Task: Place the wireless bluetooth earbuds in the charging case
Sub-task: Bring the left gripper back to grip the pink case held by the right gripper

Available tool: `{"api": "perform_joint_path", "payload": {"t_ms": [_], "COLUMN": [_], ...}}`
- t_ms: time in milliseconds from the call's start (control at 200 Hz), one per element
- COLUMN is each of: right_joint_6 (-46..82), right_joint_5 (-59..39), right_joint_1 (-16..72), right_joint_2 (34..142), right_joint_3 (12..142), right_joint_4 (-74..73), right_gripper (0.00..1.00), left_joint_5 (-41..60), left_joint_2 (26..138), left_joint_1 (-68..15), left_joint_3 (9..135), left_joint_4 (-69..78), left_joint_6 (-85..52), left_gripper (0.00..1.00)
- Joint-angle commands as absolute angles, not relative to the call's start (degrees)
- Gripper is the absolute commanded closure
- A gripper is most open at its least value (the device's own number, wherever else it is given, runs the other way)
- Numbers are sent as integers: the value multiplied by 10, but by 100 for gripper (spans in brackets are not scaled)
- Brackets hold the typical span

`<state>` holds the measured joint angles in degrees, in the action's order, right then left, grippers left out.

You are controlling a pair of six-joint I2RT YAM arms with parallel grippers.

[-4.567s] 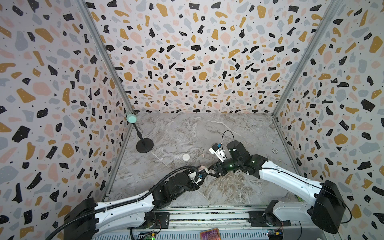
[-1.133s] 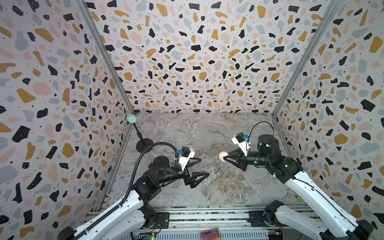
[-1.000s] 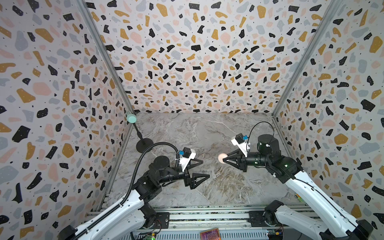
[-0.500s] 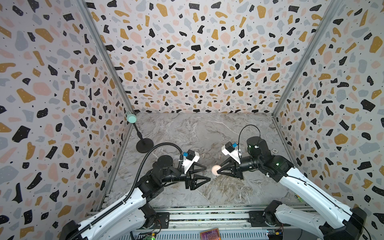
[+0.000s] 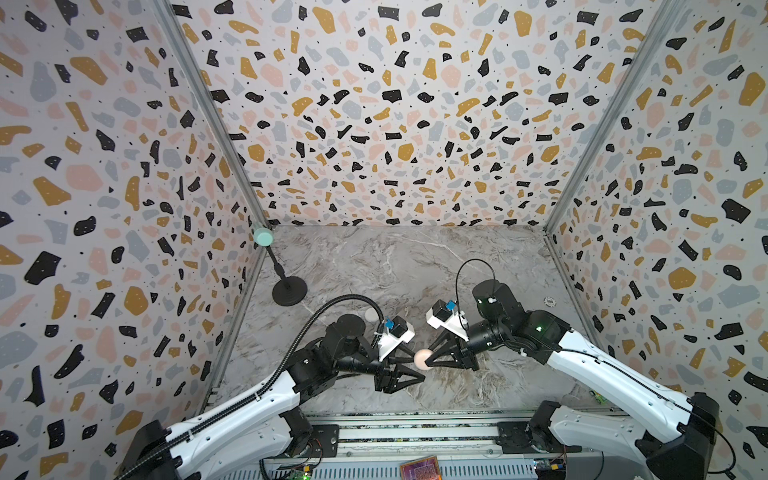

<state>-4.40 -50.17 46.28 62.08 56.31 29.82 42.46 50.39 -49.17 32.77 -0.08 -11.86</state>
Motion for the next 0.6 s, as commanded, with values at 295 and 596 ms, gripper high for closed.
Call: {"api": "perform_joint_path", "payload": {"t_ms": [295, 596], "right_joint_6": [-63, -64], "right_joint_5": [-487, -462], "right_joint_1": [489, 497], "right_joint_2": [635, 638], "right_joint_3": [579, 579], "right_joint_4": [322, 325], "right_gripper": [100, 100], "left_joint_5": [423, 418], "left_joint_2": [503, 499], "left_joint_1": [-505, -508], "left_joint_3": [345, 340], "left_joint_4": [-8, -10], "left_joint_6": [-91, -90], "left_gripper": [48, 57]}}
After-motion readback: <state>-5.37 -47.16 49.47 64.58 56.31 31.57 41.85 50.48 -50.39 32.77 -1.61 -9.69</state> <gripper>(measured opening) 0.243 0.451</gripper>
